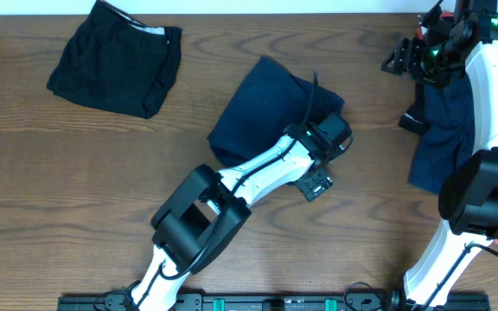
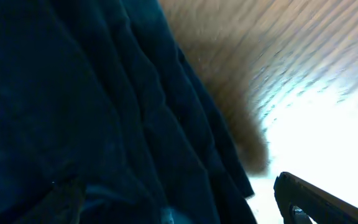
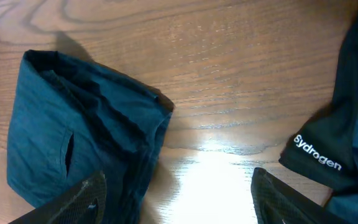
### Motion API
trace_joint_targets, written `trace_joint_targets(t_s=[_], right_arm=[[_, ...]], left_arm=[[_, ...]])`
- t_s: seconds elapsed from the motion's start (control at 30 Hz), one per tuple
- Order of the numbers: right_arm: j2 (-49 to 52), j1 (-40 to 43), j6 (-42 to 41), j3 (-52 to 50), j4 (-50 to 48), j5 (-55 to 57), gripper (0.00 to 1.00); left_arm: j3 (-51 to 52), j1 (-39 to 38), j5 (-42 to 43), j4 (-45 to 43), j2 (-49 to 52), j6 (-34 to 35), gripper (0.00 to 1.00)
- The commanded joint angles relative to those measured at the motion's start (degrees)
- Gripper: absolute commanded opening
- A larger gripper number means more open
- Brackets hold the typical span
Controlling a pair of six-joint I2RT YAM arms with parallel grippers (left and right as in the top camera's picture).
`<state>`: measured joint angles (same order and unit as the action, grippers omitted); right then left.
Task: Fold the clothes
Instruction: 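Grasp the folded navy shorts with the left gripper, then carry the shorts with the left gripper to the top-left corner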
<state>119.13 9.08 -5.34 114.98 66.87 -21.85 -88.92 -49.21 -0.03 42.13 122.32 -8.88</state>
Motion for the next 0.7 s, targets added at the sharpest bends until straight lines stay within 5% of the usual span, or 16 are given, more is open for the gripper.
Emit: trace_joint_targets(t_s=[0.0, 0.3, 0.53, 0.67], right_arm=[[-1.05, -0.15, 1.16, 0.44, 0.20, 0.63, 0.73], [-1.05, -0.15, 1.18, 0.44, 0.24, 0.66, 0.73], [-1.05, -0.13, 2.27, 0.44, 0.50, 0.90, 0.73], [-1.05, -0.13, 2.47, 0.44, 0.68, 1.07, 0.73]], left_arm=[[0.31, 0.11, -1.75, 0.46, 1.95, -1.62, 0.98], [0.31, 0.13, -9.29, -1.40, 4.94, -3.15, 0.95], [0.31, 0.37, -15.87, -3.91, 7.63, -4.15, 0.31], [0.31, 1.40, -16.22, -3.76, 7.50, -3.32, 0.11]])
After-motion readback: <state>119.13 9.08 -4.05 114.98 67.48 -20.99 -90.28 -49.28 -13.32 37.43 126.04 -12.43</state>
